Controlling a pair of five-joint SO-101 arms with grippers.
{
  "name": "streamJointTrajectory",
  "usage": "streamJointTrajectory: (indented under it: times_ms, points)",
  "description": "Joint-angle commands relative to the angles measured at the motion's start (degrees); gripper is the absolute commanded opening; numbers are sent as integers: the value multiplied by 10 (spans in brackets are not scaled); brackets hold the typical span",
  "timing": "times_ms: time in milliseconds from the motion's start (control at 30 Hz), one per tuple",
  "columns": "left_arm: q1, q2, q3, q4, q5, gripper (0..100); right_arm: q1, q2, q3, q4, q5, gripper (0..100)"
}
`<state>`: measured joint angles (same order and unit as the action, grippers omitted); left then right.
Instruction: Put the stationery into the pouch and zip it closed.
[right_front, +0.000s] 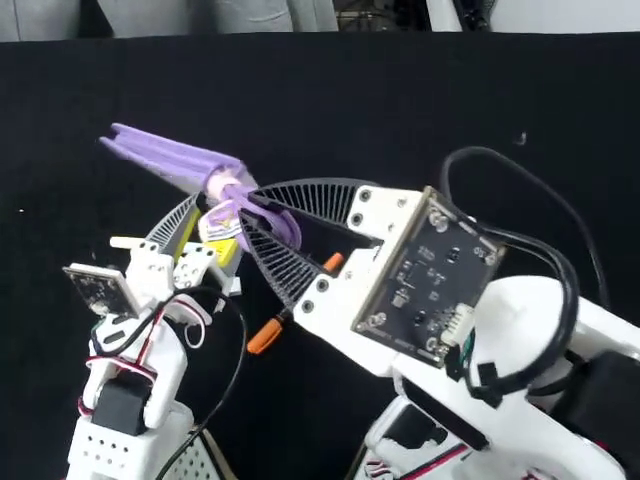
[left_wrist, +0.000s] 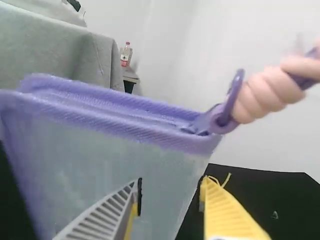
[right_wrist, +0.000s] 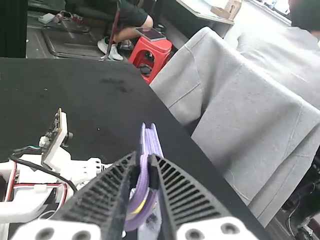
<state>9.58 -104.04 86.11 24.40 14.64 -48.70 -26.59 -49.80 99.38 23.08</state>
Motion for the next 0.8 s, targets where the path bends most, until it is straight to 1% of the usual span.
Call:
streamJointTrajectory:
  times_ms: [0,100,167,267,433,533,600,767]
  points:
    - [-7,-3,-19,-7,-4,202,-9,-12,0,10,6,11]
    - [-7,-3,-29,-6,-4,202,-9,-12,0,10,6,11]
    - [6,-3,-29,-5,-8,202,-9,-11,0,10,6,11]
    - [44,-3,-26,-4,-8,202,-9,-7,3,9,6,11]
    - [116,-3,-32,33,-11,202,-9,17,64,-27,6,11]
    - [147,-3,-28,34,-59,202,-11,20,108,-58,6,11]
    - [159,-3,-26,34,-79,202,-12,19,121,-67,6,11]
    - [154,-3,-29,31,-81,202,-13,-7,120,-68,4,11]
